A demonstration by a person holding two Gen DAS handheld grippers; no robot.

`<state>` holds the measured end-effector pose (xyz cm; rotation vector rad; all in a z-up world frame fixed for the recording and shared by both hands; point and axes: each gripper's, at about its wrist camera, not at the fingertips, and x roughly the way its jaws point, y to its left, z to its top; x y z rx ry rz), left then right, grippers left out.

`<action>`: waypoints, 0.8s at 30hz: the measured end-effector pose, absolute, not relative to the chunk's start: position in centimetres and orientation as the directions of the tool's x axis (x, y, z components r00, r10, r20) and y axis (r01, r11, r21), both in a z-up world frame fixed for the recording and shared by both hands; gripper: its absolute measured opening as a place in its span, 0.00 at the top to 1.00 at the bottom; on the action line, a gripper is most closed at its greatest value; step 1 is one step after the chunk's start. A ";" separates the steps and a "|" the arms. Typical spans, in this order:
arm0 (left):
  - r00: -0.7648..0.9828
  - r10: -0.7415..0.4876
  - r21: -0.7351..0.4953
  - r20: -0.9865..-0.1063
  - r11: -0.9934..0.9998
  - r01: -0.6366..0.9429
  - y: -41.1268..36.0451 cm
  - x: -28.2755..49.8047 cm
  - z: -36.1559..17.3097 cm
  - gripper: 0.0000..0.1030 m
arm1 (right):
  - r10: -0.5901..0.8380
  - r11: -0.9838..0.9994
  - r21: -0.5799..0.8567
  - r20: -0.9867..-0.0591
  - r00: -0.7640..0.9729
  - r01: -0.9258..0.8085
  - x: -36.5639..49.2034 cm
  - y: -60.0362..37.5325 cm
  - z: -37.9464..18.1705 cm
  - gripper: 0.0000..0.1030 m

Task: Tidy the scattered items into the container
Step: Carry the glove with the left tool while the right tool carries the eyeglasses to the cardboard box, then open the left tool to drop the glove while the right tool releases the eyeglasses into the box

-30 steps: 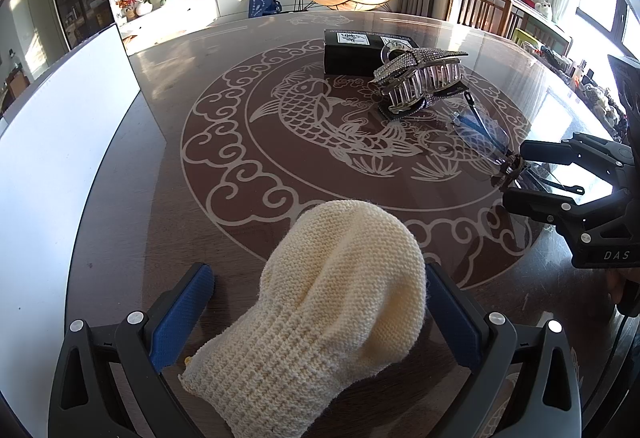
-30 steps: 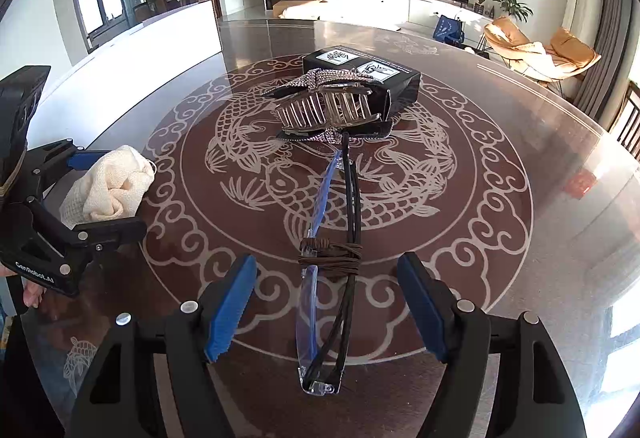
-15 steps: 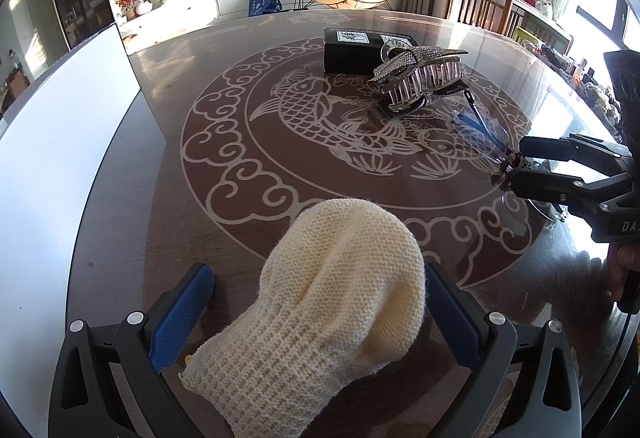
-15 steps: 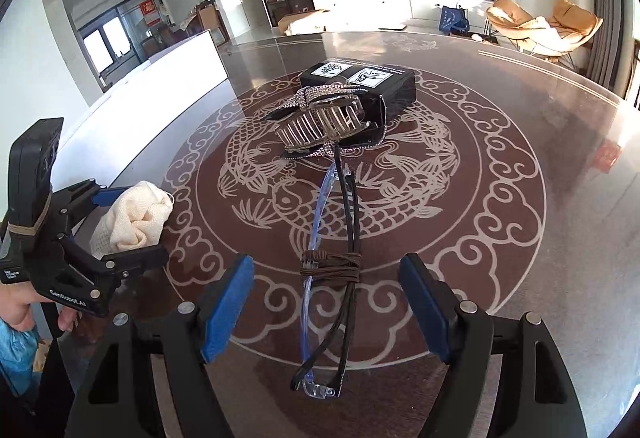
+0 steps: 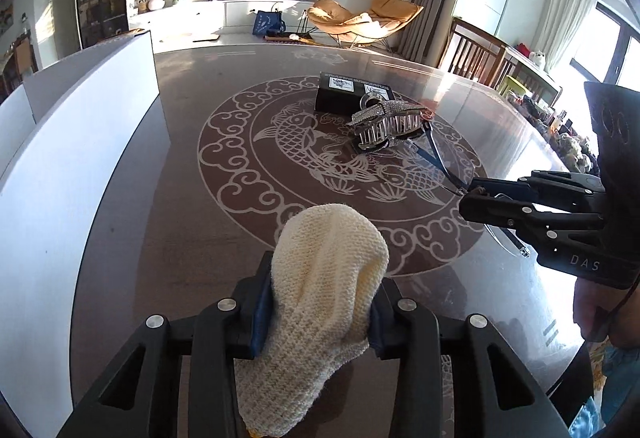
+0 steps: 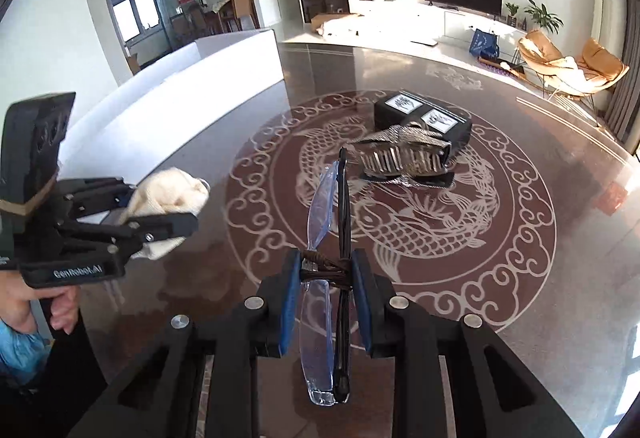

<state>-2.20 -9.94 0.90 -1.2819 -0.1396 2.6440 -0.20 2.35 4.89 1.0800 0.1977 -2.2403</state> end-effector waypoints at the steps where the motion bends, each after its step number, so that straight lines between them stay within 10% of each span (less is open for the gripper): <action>1: -0.594 0.227 -0.180 -0.772 -0.974 -0.138 -9.7 -1.8 0.6 0.63 | -0.489 -0.778 0.146 -0.751 -0.444 0.611 0.1 1.9 4.6 0.75; 9: -0.665 0.217 -0.210 -0.715 -0.973 -0.092 -15.1 1.1 6.6 0.63 | -0.583 -0.710 0.181 -0.693 -0.424 0.680 1.4 -3.7 8.4 0.75; 16: -0.732 -0.041 -0.110 -0.680 -0.981 0.158 -30.2 2.8 13.0 0.63 | -0.756 -0.529 0.247 -0.572 -0.318 0.812 1.6 -16.5 17.0 0.75; 24: -0.565 -0.167 -0.104 -0.808 -0.904 0.415 -43.4 4.7 7.5 0.61 | -0.749 -0.433 0.298 -0.645 -0.155 0.851 2.7 -32.4 14.2 0.69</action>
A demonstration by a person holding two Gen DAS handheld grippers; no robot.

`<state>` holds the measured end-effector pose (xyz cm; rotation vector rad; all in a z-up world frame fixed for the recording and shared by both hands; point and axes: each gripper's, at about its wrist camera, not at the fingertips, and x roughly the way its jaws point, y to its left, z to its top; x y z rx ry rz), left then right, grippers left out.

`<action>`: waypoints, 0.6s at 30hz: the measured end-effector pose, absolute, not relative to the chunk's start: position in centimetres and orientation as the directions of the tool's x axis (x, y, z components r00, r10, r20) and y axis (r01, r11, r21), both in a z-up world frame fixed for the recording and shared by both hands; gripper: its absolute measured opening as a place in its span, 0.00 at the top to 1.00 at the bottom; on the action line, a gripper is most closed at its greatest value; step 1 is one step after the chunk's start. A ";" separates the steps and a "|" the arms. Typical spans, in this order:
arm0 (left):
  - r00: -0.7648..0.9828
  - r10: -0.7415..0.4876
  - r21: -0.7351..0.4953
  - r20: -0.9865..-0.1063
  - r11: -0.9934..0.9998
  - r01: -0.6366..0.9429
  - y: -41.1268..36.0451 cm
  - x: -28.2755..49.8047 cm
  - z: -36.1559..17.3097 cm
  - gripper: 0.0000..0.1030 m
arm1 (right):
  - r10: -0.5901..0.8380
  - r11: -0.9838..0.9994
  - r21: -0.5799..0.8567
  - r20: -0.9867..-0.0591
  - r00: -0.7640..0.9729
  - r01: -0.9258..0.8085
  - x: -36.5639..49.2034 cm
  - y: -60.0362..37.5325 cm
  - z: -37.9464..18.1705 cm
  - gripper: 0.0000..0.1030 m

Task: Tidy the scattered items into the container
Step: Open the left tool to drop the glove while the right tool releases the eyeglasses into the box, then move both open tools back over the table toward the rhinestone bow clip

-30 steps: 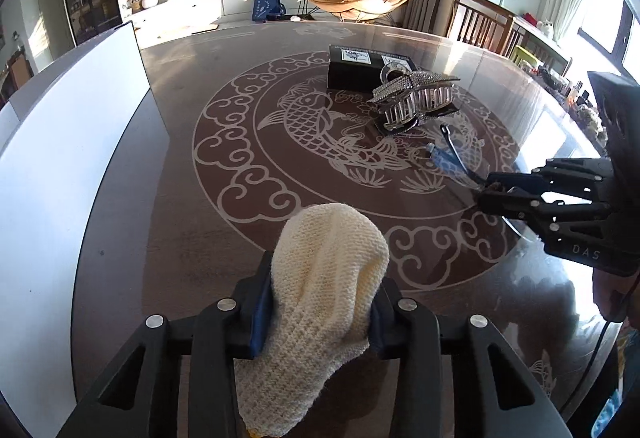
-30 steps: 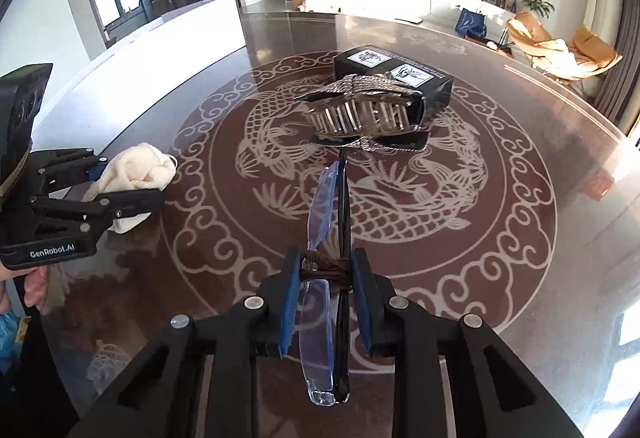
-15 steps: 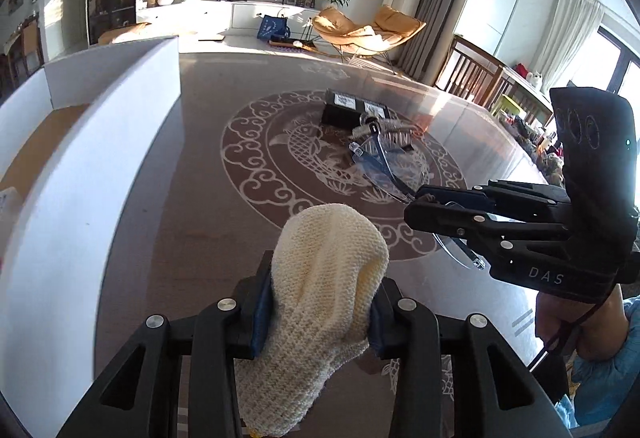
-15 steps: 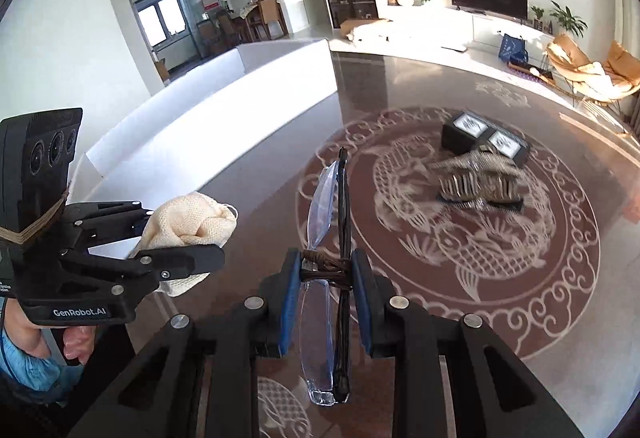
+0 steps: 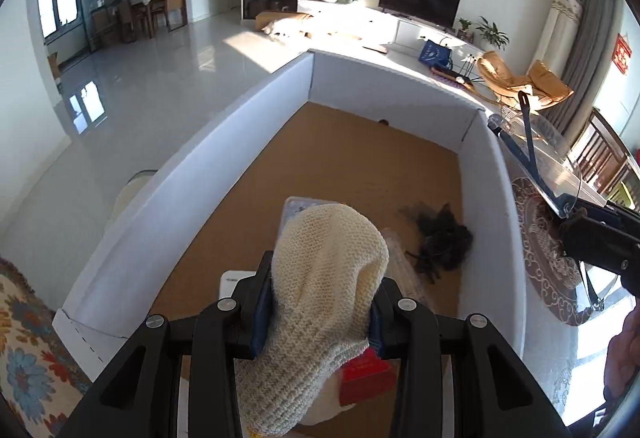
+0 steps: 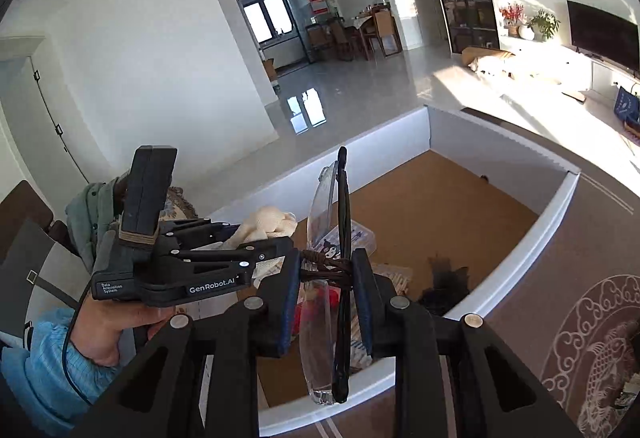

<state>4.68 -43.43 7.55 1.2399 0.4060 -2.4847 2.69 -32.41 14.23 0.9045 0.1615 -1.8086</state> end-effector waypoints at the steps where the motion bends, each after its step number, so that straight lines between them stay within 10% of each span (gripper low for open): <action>1: -0.537 -0.163 -0.104 -0.828 -0.896 0.432 -44.0 4.7 6.6 0.54 | -0.723 -0.452 0.296 -0.674 -0.151 0.841 2.6 -33.5 12.8 0.69; 4: -0.491 -0.171 -0.086 -0.854 -0.885 0.458 -44.2 4.9 4.9 0.28 | -0.667 -0.498 0.331 -0.737 -0.110 0.802 2.2 -35.3 9.2 0.54; 18: -0.729 -0.116 -0.034 -0.675 -0.982 0.188 -28.2 4.2 12.2 0.08 | -0.617 -0.693 0.182 -0.651 -0.443 0.697 1.8 -18.0 9.6 0.45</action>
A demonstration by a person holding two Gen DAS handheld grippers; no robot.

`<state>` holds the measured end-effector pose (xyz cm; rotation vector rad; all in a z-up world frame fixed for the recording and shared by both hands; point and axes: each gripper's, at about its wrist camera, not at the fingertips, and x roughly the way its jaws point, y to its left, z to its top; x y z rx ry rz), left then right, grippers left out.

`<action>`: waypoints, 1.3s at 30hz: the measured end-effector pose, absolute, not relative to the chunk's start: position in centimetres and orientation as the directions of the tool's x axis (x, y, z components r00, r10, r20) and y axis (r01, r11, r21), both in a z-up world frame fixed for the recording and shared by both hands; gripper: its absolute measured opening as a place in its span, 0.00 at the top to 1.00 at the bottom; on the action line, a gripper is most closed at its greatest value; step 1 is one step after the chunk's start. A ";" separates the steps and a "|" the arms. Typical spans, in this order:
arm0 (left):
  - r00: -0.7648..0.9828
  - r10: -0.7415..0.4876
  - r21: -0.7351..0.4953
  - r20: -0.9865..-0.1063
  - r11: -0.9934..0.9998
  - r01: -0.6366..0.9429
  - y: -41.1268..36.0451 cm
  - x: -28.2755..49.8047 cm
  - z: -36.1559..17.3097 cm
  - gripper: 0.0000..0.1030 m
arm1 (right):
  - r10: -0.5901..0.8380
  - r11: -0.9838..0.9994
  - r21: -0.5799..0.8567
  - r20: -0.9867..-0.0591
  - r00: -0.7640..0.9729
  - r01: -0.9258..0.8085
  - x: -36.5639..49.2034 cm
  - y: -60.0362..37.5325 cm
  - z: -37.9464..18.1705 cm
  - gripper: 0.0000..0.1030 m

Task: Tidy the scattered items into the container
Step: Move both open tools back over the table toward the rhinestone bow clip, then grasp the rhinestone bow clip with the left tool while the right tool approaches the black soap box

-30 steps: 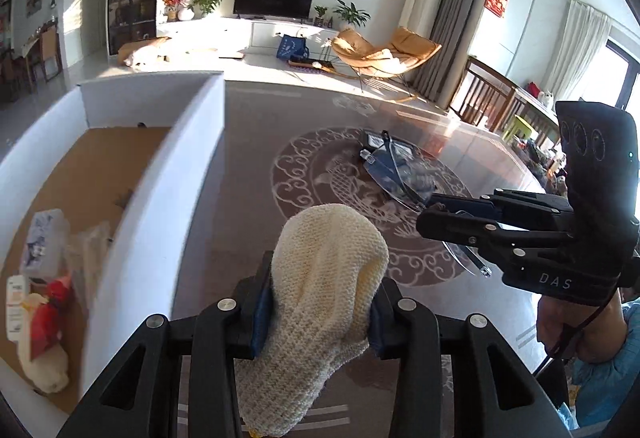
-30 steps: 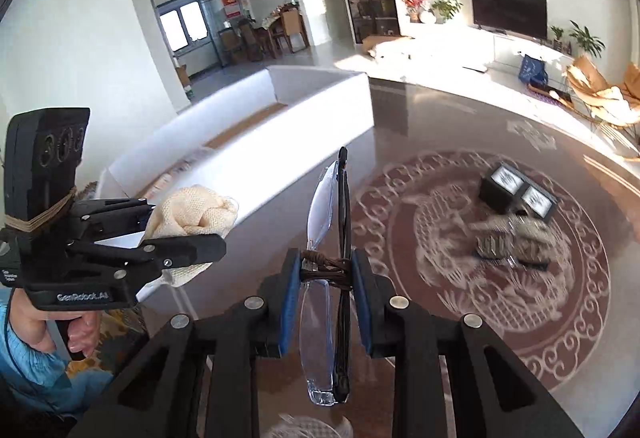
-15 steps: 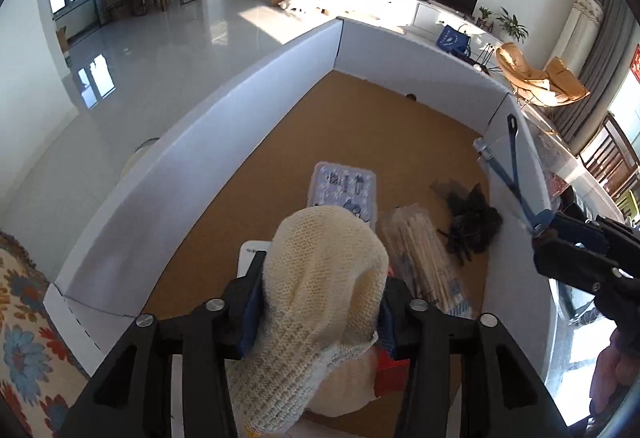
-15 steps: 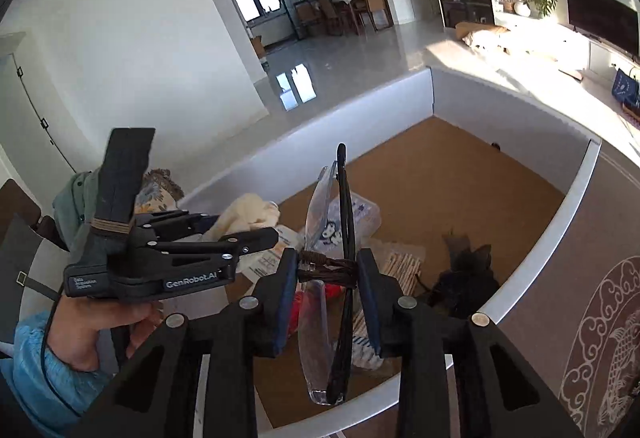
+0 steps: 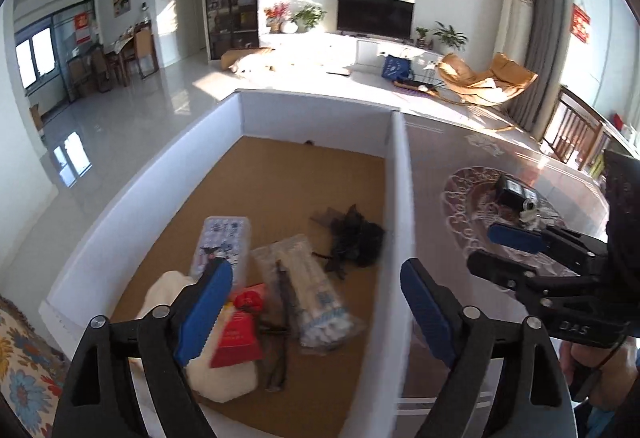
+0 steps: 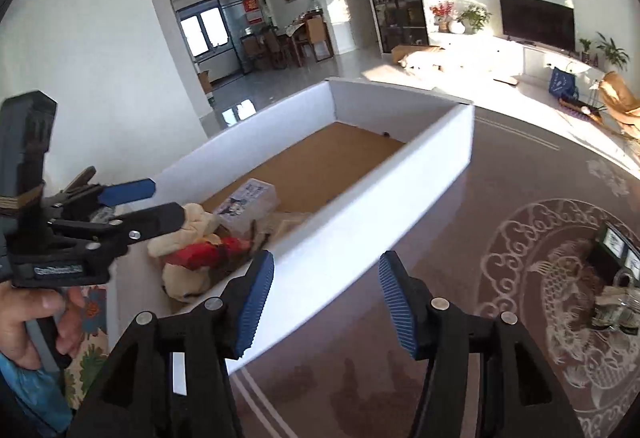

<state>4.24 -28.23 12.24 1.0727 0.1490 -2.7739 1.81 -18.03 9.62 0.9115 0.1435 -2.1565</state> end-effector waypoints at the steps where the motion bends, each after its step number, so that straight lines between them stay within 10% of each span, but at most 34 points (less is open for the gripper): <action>1: -0.743 -0.080 -0.037 -0.665 -0.989 0.140 -25.9 3.9 12.3 0.04 | -0.578 -0.726 0.156 -0.665 -0.472 0.669 1.7 -15.9 9.1 0.45; 6: -0.692 0.078 -0.016 -0.718 -0.995 -0.096 -14.1 0.4 7.8 0.00 | -0.314 -0.860 -0.047 -0.737 -0.599 0.508 1.7 -5.0 5.1 0.45; 11: -0.624 -0.021 0.137 -0.781 -0.981 -0.138 -6.1 -4.3 0.8 0.01 | -0.161 -0.931 -0.067 -0.808 -0.567 0.359 1.0 3.8 1.6 0.45; 39: -0.569 0.035 0.002 -0.822 -0.998 -0.065 -6.4 -7.0 -2.3 0.00 | -0.202 -0.942 -0.002 -0.795 -0.572 0.335 1.1 6.8 1.1 0.25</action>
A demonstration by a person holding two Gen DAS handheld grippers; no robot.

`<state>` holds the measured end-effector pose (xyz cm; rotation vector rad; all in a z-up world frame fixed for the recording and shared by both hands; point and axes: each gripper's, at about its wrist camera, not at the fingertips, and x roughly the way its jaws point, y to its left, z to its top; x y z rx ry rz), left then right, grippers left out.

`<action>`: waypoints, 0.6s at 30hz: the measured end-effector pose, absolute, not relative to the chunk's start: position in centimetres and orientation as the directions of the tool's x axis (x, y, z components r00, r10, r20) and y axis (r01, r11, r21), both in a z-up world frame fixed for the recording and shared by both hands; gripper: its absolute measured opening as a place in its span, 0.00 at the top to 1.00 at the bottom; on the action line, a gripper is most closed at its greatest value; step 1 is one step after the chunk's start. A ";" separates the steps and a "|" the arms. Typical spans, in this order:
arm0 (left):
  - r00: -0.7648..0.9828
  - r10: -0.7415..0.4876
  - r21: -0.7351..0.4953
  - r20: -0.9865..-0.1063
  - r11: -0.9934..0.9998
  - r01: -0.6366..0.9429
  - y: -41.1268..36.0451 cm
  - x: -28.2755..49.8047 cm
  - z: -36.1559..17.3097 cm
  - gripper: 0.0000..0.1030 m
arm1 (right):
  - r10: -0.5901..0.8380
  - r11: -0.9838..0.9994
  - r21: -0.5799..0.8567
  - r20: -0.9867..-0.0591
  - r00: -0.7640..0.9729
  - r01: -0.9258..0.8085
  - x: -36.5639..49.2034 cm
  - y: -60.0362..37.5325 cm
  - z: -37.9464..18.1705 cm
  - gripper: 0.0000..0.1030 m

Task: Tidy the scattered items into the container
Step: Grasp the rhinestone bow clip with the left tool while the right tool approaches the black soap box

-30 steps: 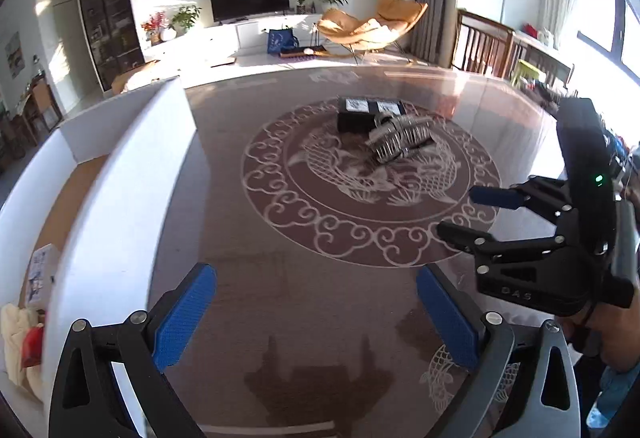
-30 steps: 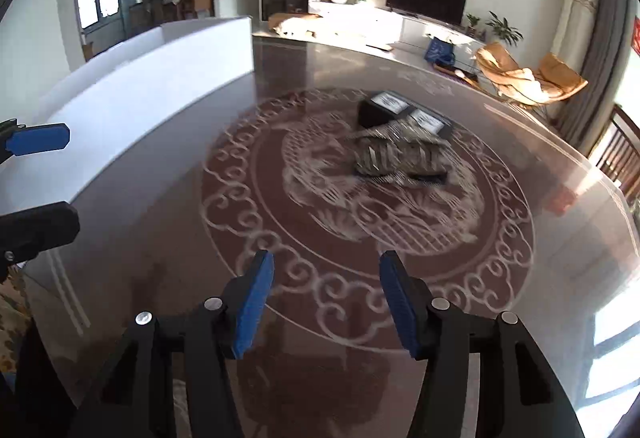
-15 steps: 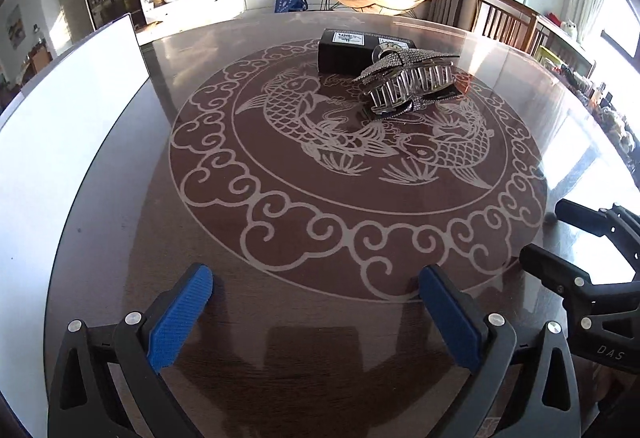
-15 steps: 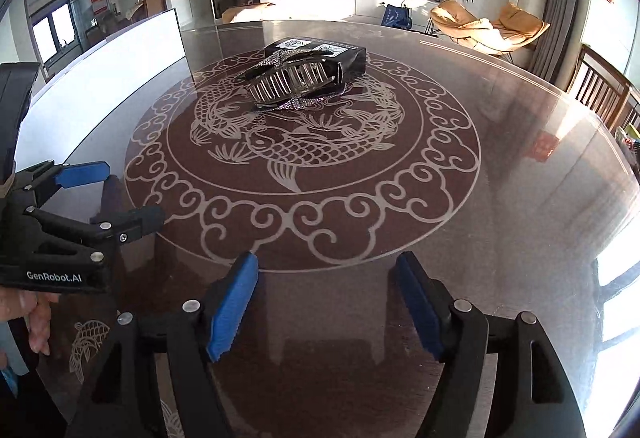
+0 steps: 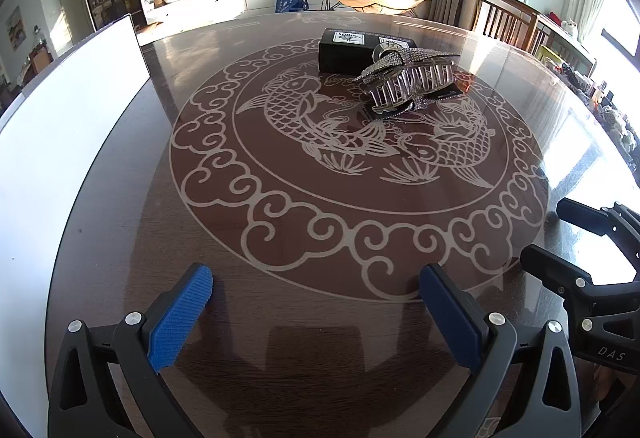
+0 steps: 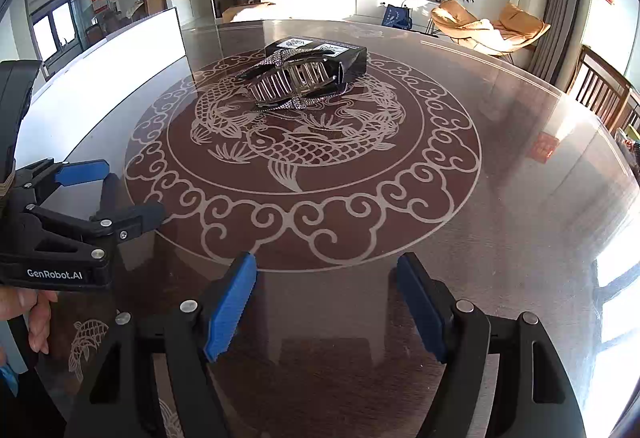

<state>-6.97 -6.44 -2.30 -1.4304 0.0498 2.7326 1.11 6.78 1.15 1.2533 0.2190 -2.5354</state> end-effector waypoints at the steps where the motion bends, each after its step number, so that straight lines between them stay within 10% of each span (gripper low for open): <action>1: -0.569 0.036 0.002 -0.822 -0.998 -0.065 -6.4 -7.0 -2.3 0.00 | -0.214 -0.933 -0.006 -0.795 -0.568 0.361 0.5 6.8 1.2 0.25; 12: -0.569 0.036 0.002 -0.822 -0.998 -0.065 -6.3 -7.1 -2.4 0.00 | 0.002 -1.000 -0.005 -0.839 -0.544 0.003 -16.1 13.5 1.6 0.24; 18: -0.568 0.036 0.001 -0.822 -0.998 -0.065 -6.4 -6.9 -2.1 0.00 | -0.299 -0.952 0.207 -0.796 -0.526 0.226 -16.6 7.8 2.2 0.24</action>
